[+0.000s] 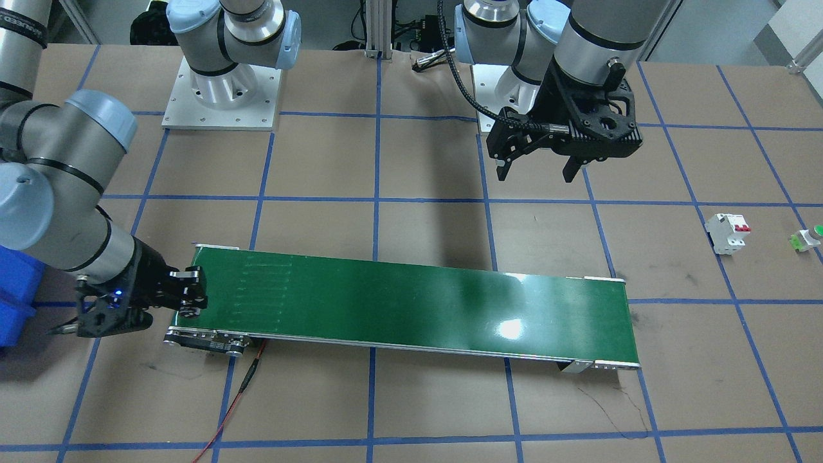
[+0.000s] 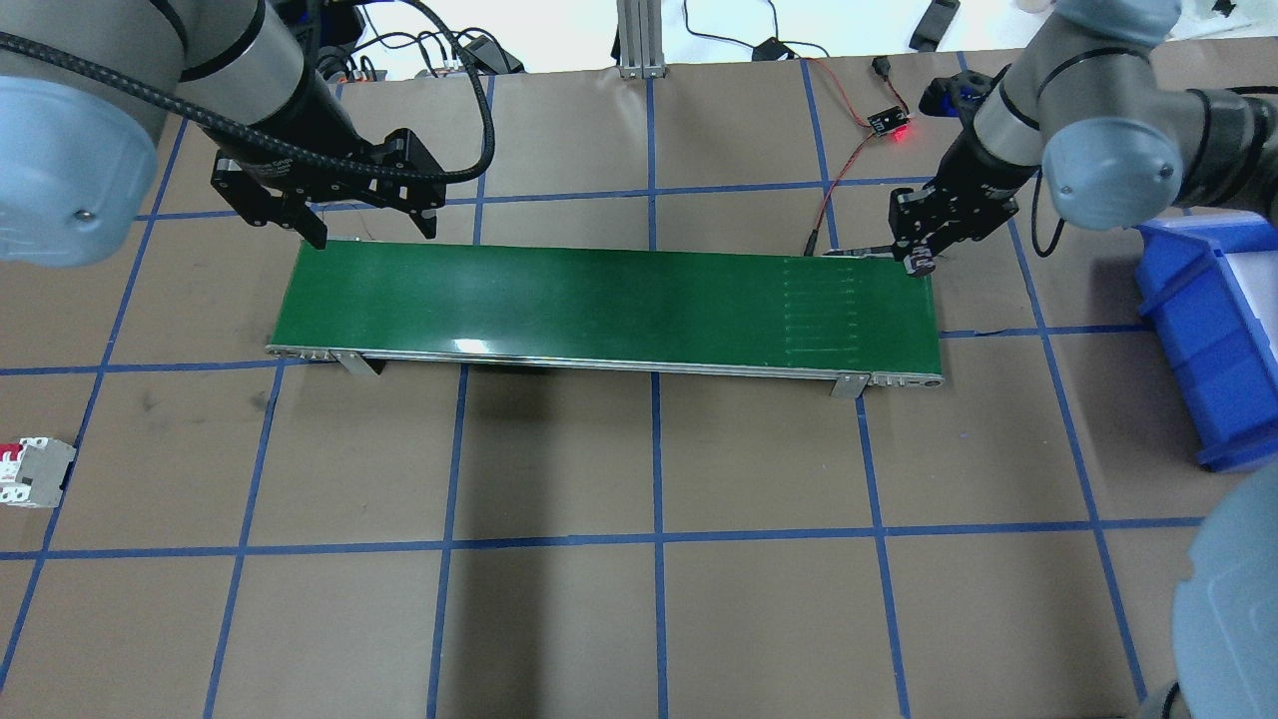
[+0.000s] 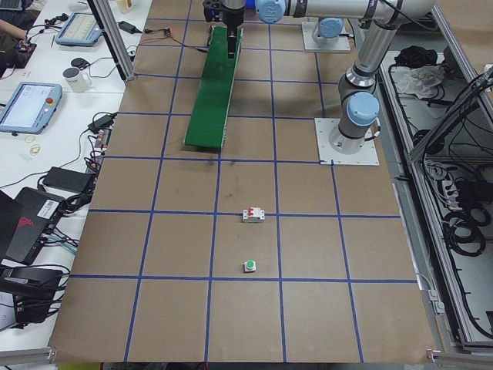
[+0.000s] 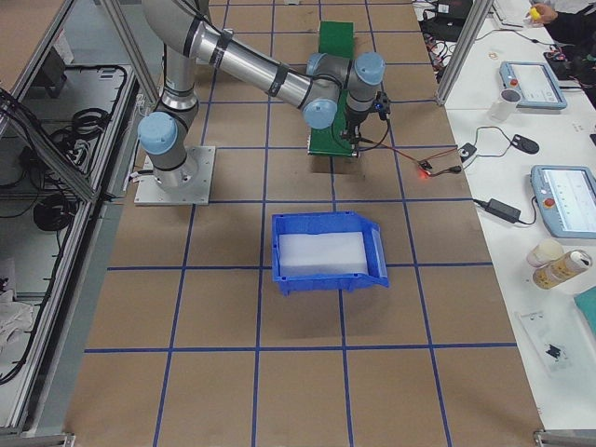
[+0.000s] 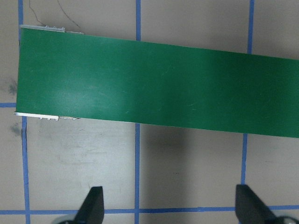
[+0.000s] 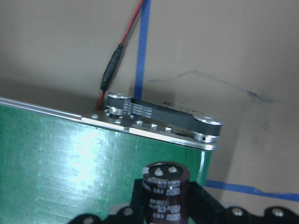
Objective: Move capacitor from left to right
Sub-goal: 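Carry the capacitor with the right gripper over the blue bin, then release the capacitor into the blue bin with the right gripper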
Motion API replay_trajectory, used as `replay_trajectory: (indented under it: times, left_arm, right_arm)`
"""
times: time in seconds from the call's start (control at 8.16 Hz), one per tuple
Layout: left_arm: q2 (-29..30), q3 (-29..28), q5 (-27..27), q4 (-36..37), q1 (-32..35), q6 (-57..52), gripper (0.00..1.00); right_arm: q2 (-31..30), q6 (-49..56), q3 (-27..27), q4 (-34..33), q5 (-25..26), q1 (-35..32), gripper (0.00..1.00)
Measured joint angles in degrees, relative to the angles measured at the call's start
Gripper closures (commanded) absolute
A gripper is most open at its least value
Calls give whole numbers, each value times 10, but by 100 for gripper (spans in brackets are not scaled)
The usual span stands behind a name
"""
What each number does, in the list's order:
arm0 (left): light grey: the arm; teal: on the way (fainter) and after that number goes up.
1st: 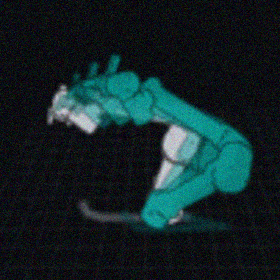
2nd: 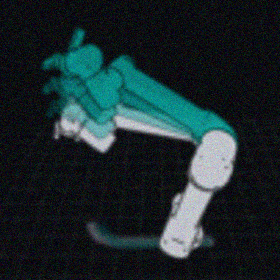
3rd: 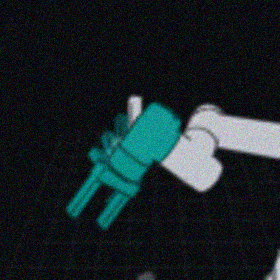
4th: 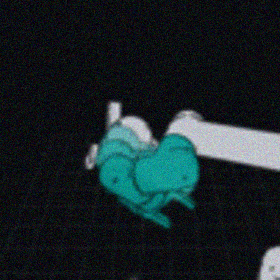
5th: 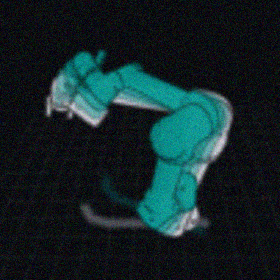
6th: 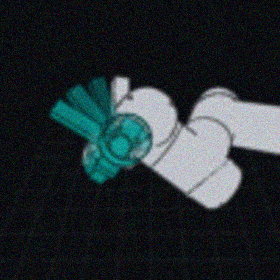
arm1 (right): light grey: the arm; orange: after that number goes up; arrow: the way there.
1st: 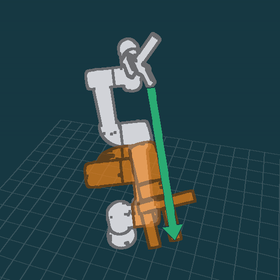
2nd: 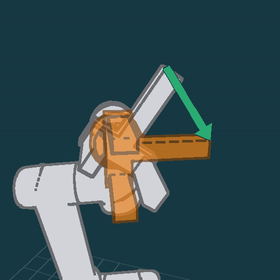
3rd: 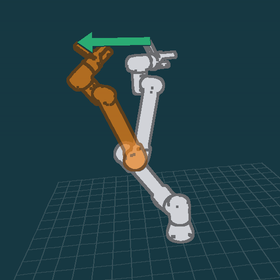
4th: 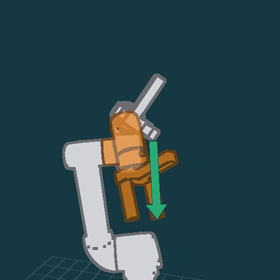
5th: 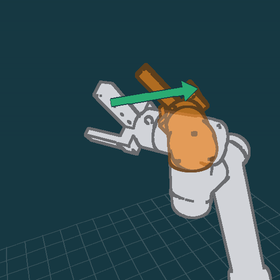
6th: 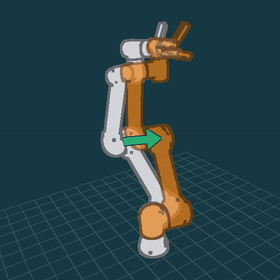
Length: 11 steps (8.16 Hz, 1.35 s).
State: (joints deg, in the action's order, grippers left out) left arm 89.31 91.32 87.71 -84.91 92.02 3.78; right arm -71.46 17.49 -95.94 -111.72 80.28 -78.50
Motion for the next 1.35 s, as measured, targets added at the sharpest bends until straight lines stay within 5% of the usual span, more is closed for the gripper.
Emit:
replay_trajectory:
  times: [0.49, 0.86, 1.1, 1.23, 1.35]
  left_arm:
    - [0, 0, 0, 0, 0, 0, 0]
    - [0, 0, 0, 0, 0, 0, 0]
    - [0, 0, 0, 0, 0, 0, 0]
    - [0, 0, 0, 0, 0, 0, 0]
    - [0, 0, 0, 0, 0, 0, 0]
  right_arm:
    - [-32, 265, 67, 62, 127, 145, 90]
    - [8, 486, 75, -27, 159, 253, 100]
    - [50, 539, 52, -79, 158, 283, 100]
    - [66, 546, 33, -106, 155, 290, 59]
    - [78, 549, 21, -123, 152, 294, 1]
